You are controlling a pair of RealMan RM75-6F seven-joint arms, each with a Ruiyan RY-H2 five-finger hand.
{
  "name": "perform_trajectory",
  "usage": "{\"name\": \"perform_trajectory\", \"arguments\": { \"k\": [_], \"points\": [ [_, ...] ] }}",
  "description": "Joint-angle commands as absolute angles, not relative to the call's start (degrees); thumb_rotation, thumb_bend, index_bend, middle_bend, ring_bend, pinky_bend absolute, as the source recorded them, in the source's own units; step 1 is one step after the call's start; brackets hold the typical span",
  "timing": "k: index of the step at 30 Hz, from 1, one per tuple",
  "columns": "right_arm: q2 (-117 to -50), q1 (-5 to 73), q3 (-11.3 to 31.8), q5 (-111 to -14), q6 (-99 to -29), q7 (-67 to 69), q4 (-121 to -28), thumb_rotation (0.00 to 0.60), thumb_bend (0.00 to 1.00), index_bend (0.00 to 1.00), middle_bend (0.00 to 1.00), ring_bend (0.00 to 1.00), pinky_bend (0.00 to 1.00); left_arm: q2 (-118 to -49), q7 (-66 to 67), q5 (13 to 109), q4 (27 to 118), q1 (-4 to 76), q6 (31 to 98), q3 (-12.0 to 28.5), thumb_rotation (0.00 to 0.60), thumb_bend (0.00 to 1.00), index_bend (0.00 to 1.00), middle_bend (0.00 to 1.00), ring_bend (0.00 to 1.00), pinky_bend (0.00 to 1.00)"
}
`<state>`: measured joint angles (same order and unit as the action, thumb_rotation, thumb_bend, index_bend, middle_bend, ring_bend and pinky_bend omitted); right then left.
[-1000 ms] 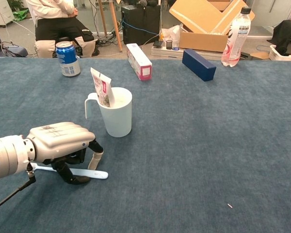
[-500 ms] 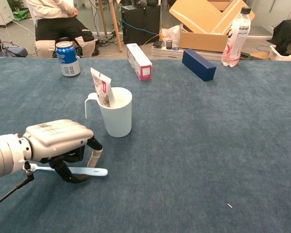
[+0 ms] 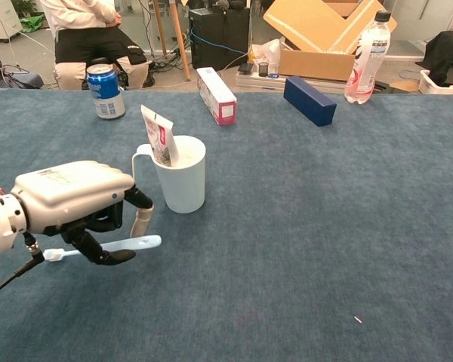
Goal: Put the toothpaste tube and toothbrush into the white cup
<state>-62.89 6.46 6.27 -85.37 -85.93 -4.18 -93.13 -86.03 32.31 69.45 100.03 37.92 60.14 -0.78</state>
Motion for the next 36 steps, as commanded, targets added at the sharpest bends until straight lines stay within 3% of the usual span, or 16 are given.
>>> {"name": "perform_trajectory", "arguments": {
  "k": [1, 24, 36],
  "points": [
    [-62.95, 6.49, 6.21, -85.36, -85.83, -4.30, -93.11, 0.600, 0.00, 0.02, 0.11, 0.03, 0.35, -84.79, 33.52, 69.51, 102.25, 37.31, 61.84, -0.03, 0.600, 0.32, 0.61, 1.00, 1.00, 0.94],
    [-63.24, 6.72, 6.07, -85.25, -85.37, -4.99, -93.15, 0.600, 0.00, 0.02, 0.11, 0.03, 0.35, -77.99, 38.74, 67.94, 113.95, 35.43, 69.74, 4.56, 0.600, 0.32, 0.63, 1.00, 1.00, 0.94],
    [-62.63, 6.30, 5.14, -87.40, -86.29, -4.09, -93.89, 0.600, 0.00, 0.02, 0.11, 0.03, 0.35, -76.62, 40.18, 65.69, 117.30, 37.39, 71.78, 10.17, 0.600, 0.32, 0.63, 1.00, 1.00, 0.94]
  ]
}}
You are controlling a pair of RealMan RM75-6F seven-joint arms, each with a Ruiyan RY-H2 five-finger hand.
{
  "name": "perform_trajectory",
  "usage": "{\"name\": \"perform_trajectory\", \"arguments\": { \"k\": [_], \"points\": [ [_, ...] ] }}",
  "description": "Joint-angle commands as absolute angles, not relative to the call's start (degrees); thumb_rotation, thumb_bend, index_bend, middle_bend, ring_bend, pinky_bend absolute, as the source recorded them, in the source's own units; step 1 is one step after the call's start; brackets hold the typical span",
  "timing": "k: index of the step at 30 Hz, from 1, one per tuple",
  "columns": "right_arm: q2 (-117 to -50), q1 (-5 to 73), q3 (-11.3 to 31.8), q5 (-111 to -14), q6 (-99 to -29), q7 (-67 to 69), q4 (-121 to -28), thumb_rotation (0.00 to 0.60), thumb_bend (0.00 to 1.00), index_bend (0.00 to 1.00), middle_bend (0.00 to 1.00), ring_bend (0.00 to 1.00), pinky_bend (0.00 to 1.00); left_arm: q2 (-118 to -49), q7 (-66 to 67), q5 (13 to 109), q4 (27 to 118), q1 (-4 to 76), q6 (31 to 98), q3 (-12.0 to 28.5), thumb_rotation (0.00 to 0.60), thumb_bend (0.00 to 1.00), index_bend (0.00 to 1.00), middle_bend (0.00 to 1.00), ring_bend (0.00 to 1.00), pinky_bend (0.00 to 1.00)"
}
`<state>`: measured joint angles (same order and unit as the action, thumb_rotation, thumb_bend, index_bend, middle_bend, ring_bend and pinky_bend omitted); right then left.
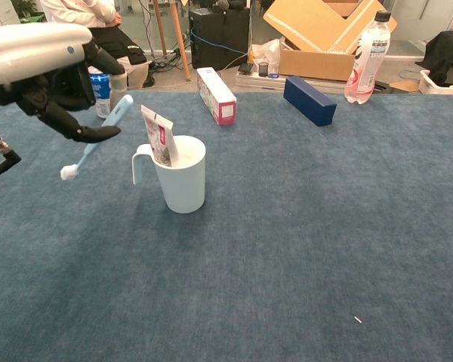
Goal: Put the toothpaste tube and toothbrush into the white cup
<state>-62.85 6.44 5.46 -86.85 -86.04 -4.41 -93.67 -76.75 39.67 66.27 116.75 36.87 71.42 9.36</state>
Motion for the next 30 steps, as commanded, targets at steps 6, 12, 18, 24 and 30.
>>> {"name": "perform_trajectory", "arguments": {
  "k": [6, 12, 18, 24, 30],
  "points": [
    [-62.31, 5.99, 4.55, -88.79, -86.97, -3.60, -94.04, 0.600, 0.00, 0.02, 0.11, 0.03, 0.35, -77.74, 41.27, 64.06, 117.89, 38.86, 72.88, 12.70, 0.600, 0.32, 0.63, 1.00, 1.00, 0.94],
    [-62.19, 5.92, 4.60, -88.79, -87.08, -3.30, -93.89, 0.600, 0.00, 0.02, 0.11, 0.03, 0.35, -79.07, 42.47, 62.95, 117.11, 40.79, 73.97, 15.39, 0.600, 0.32, 0.64, 1.00, 1.00, 0.94],
    [-62.24, 5.95, 4.53, -88.86, -86.97, -3.34, -93.79, 0.600, 0.00, 0.02, 0.11, 0.03, 0.35, -79.85, 41.91, 61.85, 115.86, 42.72, 74.35, 18.17, 0.600, 0.32, 0.64, 1.00, 1.00, 0.94],
    [-62.42, 6.05, 4.51, -88.76, -86.69, -3.64, -93.67, 0.600, 0.00, 0.02, 0.11, 0.03, 0.35, -82.09, 36.73, 61.87, 112.99, 44.34, 74.15, 20.73, 0.600, 0.32, 0.64, 1.00, 1.00, 0.94],
    [-62.43, 6.09, 4.54, -88.64, -86.56, -3.62, -93.64, 0.600, 0.00, 0.02, 0.11, 0.03, 0.35, -84.62, 30.69, 63.56, 108.49, 45.74, 73.69, 22.21, 0.600, 0.32, 0.65, 1.00, 1.00, 0.94]
  ]
}}
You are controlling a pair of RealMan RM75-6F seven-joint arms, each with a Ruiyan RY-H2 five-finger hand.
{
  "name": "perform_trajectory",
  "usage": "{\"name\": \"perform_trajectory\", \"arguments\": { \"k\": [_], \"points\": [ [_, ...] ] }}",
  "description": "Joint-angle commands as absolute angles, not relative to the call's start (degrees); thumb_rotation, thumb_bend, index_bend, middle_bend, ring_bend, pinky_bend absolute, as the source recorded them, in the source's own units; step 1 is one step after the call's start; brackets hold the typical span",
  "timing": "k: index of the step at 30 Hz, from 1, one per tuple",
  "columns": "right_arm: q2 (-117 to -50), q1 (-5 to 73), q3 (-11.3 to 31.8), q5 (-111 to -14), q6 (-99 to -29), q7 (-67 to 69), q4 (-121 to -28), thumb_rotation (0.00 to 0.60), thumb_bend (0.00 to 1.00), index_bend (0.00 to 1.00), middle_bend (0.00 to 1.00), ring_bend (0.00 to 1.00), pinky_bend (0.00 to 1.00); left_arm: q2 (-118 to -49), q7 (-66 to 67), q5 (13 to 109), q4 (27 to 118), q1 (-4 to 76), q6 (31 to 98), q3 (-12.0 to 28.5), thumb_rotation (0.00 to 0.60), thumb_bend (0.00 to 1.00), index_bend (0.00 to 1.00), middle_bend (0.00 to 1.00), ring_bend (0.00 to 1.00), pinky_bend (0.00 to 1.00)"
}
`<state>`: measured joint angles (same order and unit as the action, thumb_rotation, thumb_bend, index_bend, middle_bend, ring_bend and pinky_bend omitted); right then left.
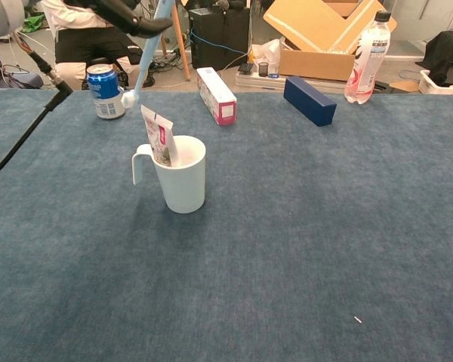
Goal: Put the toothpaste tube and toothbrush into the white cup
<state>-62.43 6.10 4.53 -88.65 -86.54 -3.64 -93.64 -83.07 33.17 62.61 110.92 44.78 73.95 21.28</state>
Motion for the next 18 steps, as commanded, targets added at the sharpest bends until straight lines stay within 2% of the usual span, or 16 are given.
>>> {"name": "perform_trajectory", "arguments": {
  "k": [1, 10, 18],
  "points": [
    [-62.42, 6.09, 4.55, -88.62, -86.57, -3.60, -93.63, 0.600, 0.00, 0.02, 0.11, 0.03, 0.35, -85.09, 30.15, 63.58, 107.80, 46.02, 73.67, 22.38, 0.600, 0.32, 0.65, 1.00, 1.00, 0.94],
    [-62.41, 6.12, 4.61, -88.48, -86.48, -3.49, -93.56, 0.600, 0.00, 0.02, 0.11, 0.03, 0.35, -88.24, 27.61, 60.69, 104.74, 48.11, 72.20, 23.43, 0.600, 0.32, 0.66, 1.00, 1.00, 0.94],
    [-62.38, 6.12, 4.58, -88.44, -86.39, -3.46, -93.58, 0.600, 0.00, 0.02, 0.11, 0.03, 0.35, -90.84, 27.15, 59.55, 102.77, 49.40, 71.06, 22.07, 0.600, 0.32, 0.66, 1.00, 1.00, 0.94]
  ]
}}
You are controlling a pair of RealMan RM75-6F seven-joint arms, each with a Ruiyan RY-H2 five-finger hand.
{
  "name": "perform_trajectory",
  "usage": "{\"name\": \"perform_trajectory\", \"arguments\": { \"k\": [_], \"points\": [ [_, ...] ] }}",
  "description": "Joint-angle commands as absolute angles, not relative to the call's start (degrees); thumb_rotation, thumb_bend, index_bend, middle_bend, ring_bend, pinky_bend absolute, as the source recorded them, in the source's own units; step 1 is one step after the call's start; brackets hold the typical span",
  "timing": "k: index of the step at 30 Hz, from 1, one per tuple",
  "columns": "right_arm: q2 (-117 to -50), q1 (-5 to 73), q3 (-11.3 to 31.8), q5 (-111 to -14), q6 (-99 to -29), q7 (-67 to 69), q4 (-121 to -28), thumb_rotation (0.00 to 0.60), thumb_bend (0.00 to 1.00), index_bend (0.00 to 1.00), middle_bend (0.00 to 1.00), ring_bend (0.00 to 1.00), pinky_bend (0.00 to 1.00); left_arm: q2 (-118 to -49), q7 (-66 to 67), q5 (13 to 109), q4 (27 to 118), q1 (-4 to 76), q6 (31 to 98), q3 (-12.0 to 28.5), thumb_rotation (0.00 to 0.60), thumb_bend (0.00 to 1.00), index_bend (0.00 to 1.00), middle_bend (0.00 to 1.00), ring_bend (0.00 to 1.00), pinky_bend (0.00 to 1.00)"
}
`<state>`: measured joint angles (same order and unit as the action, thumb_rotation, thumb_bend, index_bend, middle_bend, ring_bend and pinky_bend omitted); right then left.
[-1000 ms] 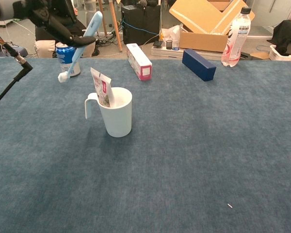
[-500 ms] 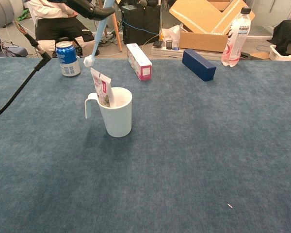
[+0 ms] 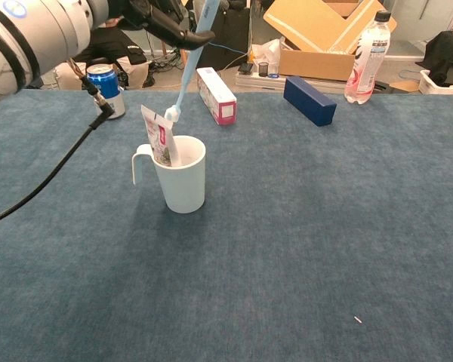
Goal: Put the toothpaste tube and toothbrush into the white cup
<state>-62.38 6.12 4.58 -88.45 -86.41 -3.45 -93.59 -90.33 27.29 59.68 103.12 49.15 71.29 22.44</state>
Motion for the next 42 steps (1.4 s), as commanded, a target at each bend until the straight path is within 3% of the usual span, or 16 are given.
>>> {"name": "perform_trajectory", "arguments": {
  "k": [1, 42],
  "points": [
    [-62.35, 6.14, 4.59, -88.43, -86.37, -3.42, -93.58, 0.600, 0.00, 0.02, 0.11, 0.03, 0.35, -91.14, 27.08, 59.52, 102.48, 49.53, 70.93, 21.85, 0.600, 0.32, 0.66, 1.00, 1.00, 0.94],
    [-61.82, 5.86, 4.89, -88.18, -86.89, -2.25, -93.65, 0.600, 0.00, 0.02, 0.11, 0.03, 0.35, -93.85, 21.49, 58.35, 95.79, 48.29, 68.70, 19.12, 0.600, 0.32, 0.61, 1.00, 1.00, 0.94]
  ]
}}
